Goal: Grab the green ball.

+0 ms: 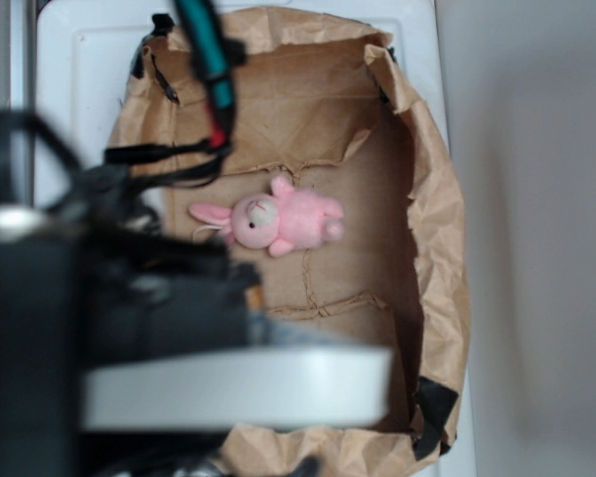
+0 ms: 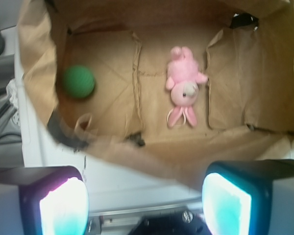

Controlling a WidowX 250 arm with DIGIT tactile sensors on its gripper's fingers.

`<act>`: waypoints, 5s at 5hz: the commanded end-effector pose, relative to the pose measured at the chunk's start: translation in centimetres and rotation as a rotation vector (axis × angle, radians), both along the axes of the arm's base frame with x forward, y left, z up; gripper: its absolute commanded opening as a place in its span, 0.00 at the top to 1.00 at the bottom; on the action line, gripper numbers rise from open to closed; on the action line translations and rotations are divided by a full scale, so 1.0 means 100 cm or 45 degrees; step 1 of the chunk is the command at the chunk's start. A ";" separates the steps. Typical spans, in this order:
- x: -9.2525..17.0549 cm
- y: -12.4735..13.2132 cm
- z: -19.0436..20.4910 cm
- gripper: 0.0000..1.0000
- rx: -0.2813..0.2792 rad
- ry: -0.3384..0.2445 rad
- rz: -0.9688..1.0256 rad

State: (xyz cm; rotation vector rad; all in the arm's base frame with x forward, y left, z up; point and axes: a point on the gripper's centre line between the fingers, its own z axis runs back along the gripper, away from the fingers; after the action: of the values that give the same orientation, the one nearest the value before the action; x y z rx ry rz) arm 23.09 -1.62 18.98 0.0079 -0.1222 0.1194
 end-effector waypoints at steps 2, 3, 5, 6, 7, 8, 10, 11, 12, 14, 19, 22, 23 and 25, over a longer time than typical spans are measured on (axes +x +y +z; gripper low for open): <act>0.038 0.016 -0.016 0.00 0.031 -0.043 -0.062; 0.038 0.016 -0.016 0.00 0.031 -0.043 -0.062; 0.038 0.016 -0.016 0.00 0.031 -0.043 -0.062; 0.063 0.022 -0.030 0.00 0.025 -0.010 -0.380; 0.073 0.030 -0.029 0.00 0.022 -0.018 -0.494; 0.073 0.032 -0.026 0.00 0.018 -0.064 -0.639; 0.068 0.049 -0.038 0.00 0.090 -0.204 -0.988; 0.078 0.048 -0.060 0.00 0.095 -0.182 -1.164; 0.077 0.040 -0.082 0.00 0.144 -0.132 -1.305; 0.035 0.016 -0.105 0.00 0.177 -0.047 -1.519; 0.068 -0.041 -0.110 0.00 0.043 -0.202 -1.779; 0.068 -0.041 -0.110 0.00 0.043 -0.202 -1.779; 0.065 -0.051 -0.114 0.00 -0.032 -0.266 -1.964; 0.054 -0.074 -0.117 0.00 -0.145 -0.276 -2.132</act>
State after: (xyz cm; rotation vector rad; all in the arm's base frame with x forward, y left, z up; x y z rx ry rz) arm 27.74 -8.37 5.81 -0.2567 -0.2524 -1.5096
